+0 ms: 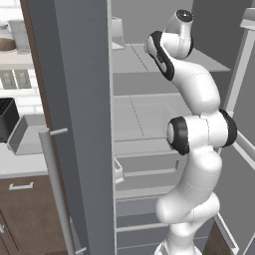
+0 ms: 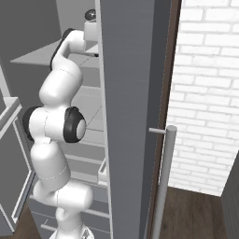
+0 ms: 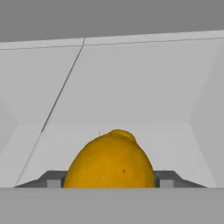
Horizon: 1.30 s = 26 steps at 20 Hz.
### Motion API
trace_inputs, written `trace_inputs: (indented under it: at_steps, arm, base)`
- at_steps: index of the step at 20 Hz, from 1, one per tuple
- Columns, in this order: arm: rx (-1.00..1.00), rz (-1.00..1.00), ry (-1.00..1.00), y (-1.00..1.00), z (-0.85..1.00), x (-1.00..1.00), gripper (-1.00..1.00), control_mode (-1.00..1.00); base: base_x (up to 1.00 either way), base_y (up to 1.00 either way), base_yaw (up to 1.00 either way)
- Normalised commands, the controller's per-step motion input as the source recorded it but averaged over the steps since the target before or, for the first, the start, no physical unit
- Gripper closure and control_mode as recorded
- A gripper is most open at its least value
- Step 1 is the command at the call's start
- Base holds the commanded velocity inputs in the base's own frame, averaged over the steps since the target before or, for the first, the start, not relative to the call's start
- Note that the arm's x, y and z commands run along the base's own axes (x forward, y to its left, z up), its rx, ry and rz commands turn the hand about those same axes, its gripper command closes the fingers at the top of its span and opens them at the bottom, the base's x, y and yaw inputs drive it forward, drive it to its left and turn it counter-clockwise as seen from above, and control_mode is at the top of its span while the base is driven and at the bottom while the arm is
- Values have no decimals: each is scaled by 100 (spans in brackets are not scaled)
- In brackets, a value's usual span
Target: Place one lemon and one fish in each tupperware on the nearby counter, to pack two identical lunches.
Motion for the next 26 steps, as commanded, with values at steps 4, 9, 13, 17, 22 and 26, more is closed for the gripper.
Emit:
trace_inputs:
  at_steps: [4,9,13,17,22,26]
  arm:
    - [0,0,0,0,0,-26,100,-100]
    - [0,0,-5,12,0,-100,100,-100]
    - [0,0,-6,45,0,-100,100,-100]
    - [0,0,2,24,-3,-100,100,-100]
    - [0,0,18,0,-31,-100,100,-100]
    - [-2,0,27,2,-72,-100,100,-100]
  base:
    - [0,0,0]
    - [0,0,0]
    - [0,0,0]
    - [0,0,0]
    - [0,0,0]
    - [0,0,0]
